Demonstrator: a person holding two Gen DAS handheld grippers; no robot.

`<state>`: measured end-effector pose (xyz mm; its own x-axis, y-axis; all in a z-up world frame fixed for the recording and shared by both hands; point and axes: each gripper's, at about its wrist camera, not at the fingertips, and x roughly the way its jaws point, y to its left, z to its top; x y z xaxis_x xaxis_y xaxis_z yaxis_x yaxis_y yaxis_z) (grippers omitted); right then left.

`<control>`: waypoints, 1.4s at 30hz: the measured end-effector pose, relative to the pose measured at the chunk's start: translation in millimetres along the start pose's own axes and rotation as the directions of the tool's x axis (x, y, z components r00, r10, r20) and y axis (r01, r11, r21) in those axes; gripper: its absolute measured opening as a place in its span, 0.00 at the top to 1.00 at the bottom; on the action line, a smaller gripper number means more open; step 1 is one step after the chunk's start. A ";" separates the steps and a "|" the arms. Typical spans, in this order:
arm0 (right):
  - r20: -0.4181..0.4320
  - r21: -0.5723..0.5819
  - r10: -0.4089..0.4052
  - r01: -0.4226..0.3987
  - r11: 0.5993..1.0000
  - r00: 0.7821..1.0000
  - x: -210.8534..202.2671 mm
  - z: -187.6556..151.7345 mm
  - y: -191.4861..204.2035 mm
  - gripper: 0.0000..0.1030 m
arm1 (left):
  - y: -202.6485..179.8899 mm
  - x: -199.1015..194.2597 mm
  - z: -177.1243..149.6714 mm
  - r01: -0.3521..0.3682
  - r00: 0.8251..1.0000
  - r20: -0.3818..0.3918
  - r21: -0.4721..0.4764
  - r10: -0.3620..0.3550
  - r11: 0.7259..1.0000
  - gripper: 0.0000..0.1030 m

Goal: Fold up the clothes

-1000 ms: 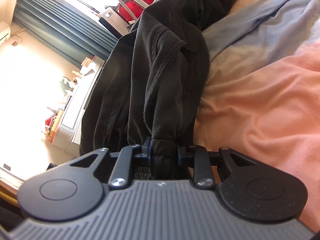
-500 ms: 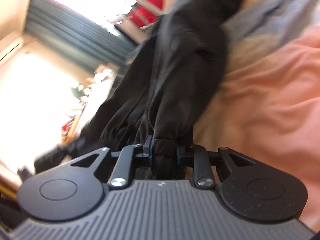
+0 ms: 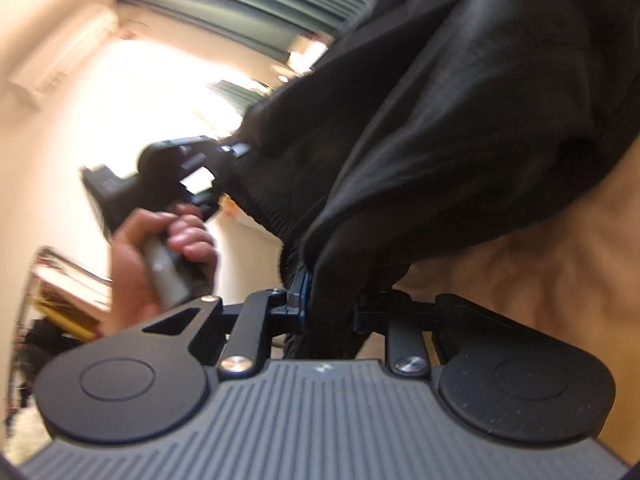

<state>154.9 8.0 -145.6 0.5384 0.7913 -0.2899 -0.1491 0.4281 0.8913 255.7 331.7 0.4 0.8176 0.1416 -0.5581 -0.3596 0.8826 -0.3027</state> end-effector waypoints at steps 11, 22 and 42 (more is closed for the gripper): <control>-0.094 -0.118 -0.084 0.073 0.990 0.992 13.4 6.1 -1.8 0.48 | 34.5 13.9 -35.6 0.010 0.998 -0.057 0.039 -0.007 0.999 0.26; -0.006 -0.367 -0.213 0.196 0.910 0.977 -82.6 10.4 36.4 0.13 | -5.5 -117.9 -85.4 -0.033 0.996 0.085 0.261 0.011 0.965 0.12; 0.494 -0.327 -0.418 0.608 0.723 0.763 -309.8 86.5 -23.4 0.13 | -142.2 -192.8 -275.6 0.349 0.937 -0.100 0.344 -0.336 0.872 0.06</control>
<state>63.3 -284.9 -46.5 0.8826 0.2090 -0.4212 -0.0520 0.9336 0.3544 25.3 55.4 -61.9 0.8418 -0.2087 -0.4978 0.1270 0.9729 -0.1933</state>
